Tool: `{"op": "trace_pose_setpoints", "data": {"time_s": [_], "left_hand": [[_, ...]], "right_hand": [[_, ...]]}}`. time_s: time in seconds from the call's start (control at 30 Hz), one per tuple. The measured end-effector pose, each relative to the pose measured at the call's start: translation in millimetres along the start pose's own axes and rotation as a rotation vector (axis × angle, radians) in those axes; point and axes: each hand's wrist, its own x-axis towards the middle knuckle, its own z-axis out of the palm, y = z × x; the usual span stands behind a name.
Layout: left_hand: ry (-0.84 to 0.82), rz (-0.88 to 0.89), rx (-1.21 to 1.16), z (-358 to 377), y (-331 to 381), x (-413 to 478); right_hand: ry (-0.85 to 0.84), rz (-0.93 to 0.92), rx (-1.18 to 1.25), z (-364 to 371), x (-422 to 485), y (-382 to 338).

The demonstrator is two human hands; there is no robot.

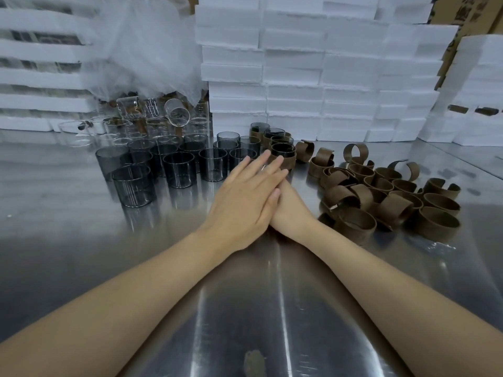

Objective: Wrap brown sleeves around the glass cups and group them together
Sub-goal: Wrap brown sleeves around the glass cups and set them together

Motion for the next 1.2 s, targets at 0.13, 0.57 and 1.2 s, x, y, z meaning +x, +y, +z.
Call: {"op": "trace_pose_setpoints", "data": {"time_s": [0.13, 0.57, 1.2], "left_hand": [[0.122, -0.157, -0.032, 3, 10, 1], [0.175, -0.946, -1.220, -12, -12, 16], [0.019, -0.877, -1.337, 13, -20, 12]], "right_hand": [[-0.046, -0.170, 0.077, 7, -1, -9], [-0.225, -0.148, 0.198, -3, -8, -14], [-0.065, 0.035, 0.459, 5, -2, -20]]}}
